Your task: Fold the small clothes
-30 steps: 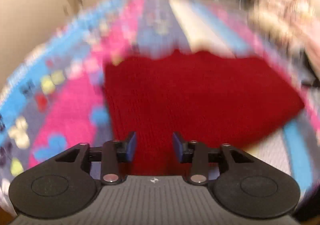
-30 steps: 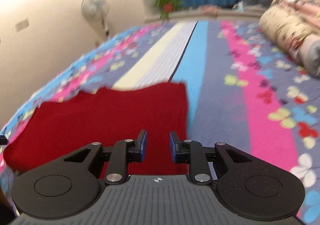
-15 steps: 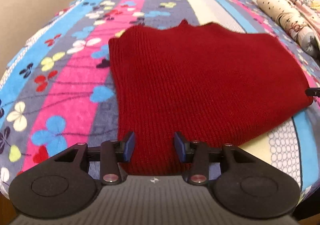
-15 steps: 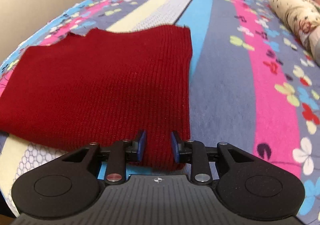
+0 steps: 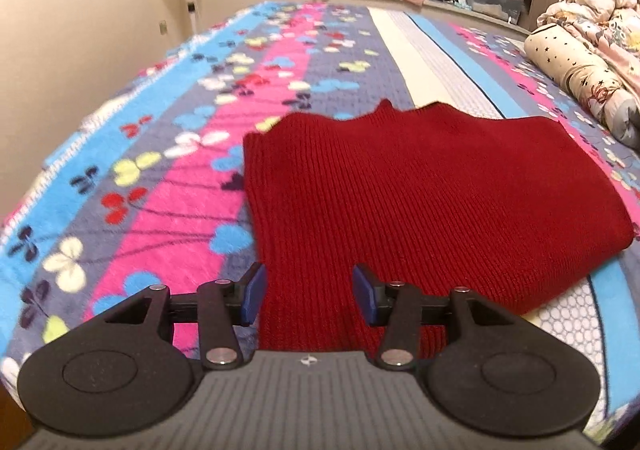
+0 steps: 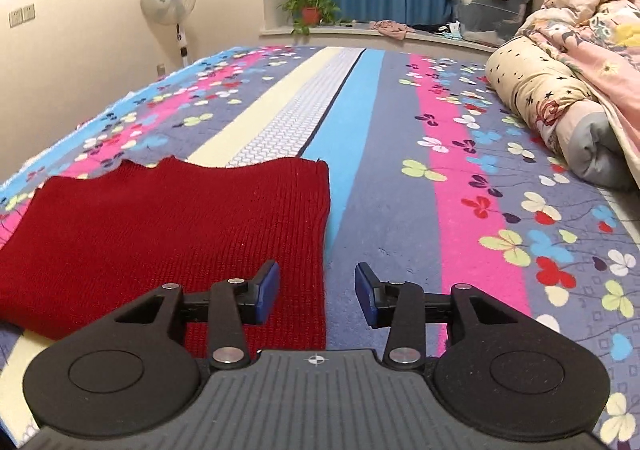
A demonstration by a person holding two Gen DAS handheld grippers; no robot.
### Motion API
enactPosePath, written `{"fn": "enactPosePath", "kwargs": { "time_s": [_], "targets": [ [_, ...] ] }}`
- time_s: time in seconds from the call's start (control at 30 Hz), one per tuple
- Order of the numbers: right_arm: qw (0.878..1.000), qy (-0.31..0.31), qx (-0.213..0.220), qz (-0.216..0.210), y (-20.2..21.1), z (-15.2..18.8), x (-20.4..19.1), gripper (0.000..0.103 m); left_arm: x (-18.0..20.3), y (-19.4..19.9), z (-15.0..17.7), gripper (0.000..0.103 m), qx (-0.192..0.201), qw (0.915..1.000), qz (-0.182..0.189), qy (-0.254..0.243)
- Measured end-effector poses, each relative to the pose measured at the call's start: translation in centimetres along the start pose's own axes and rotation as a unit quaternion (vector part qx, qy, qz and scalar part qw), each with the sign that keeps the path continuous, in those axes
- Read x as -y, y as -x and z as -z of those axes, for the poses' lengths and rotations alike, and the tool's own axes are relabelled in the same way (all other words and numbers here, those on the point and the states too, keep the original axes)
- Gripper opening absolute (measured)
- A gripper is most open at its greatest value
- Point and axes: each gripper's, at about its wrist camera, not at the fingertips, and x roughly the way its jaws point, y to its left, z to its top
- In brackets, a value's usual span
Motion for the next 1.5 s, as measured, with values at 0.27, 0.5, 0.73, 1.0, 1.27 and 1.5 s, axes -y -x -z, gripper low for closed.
{"fn": "enactPosePath", "kwargs": {
  "time_s": [0.27, 0.5, 0.73, 1.0, 1.27, 1.5],
  "targets": [
    [1.0, -0.01, 0.006, 0.0, 0.6, -0.3, 0.7, 0.045, 2.4, 2.2, 2.2, 0.053, -0.012, 0.995, -0.092, 0.035],
    [1.0, -0.012, 0.011, -0.001, 0.8, -0.9, 1.0, 0.047, 5.2, 3.5, 4.0, 0.061, -0.014, 0.9837, -0.153, 0.093],
    [1.0, -0.003, 0.02, -0.015, 0.7, -1.7, 1.0, 0.049, 7.2, 3.5, 4.9, 0.066, -0.023, 0.9821, -0.16, 0.096],
    [1.0, 0.0, 0.022, -0.015, 0.4, -2.2, 1.0, 0.049, 7.6, 3.3, 5.3, 0.069, -0.03, 0.9814, -0.162, 0.099],
    [1.0, -0.002, 0.024, -0.011, 0.4, -2.4, 1.3, 0.05, 4.1, 3.2, 6.2, 0.081, -0.015, 0.9634, -0.057, 0.261],
    [0.999, -0.028, 0.033, 0.013, 0.5, -2.8, 2.2, 0.05, 3.0, 0.1, 5.5, 0.085, -0.038, 0.9255, -0.044, 0.374]
  ]
}}
